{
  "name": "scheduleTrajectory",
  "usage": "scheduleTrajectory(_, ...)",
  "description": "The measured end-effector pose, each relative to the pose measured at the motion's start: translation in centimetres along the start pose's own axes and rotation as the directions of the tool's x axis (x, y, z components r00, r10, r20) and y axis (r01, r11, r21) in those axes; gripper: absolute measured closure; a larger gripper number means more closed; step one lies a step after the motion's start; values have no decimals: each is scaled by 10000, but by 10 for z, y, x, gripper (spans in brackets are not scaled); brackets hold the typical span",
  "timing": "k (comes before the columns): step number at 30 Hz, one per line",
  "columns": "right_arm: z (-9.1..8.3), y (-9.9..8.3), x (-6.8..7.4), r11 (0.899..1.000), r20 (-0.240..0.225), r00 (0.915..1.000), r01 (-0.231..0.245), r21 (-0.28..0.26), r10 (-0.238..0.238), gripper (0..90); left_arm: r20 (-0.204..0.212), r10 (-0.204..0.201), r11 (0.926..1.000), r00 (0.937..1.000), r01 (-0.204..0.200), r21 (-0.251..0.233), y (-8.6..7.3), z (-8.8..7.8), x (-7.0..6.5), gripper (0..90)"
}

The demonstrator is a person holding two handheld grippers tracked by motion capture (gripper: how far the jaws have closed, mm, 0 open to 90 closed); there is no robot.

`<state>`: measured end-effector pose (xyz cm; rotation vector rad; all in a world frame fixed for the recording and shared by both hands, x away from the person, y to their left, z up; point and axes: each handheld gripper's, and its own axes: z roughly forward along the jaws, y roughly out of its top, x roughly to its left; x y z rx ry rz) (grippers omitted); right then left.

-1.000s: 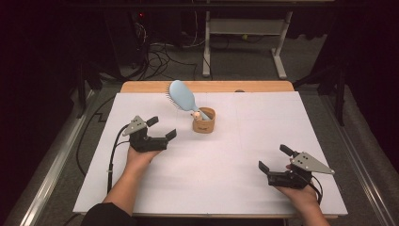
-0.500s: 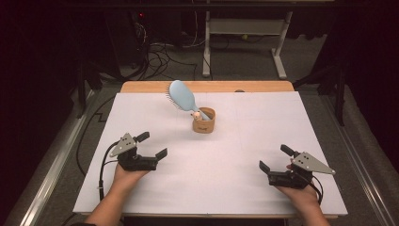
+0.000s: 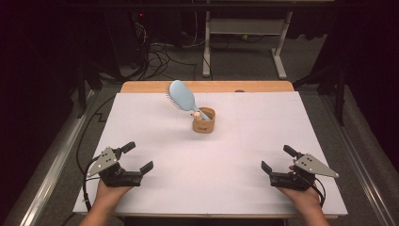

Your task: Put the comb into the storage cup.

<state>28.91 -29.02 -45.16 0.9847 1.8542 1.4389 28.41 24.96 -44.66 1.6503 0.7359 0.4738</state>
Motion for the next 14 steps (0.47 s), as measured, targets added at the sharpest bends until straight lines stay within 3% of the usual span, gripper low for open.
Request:
scheduleTrajectory(8,-4,2,3,9999,189,9998,92,-134,-90,3,212,-289,9993,9994,294,-215,0,3,4,12)
scheduleTrajectory(14,-4,3,1,9996,215,9997,106,-255,-100,3,-52,-297,9993,9995,296,-230,0,0,6,15)
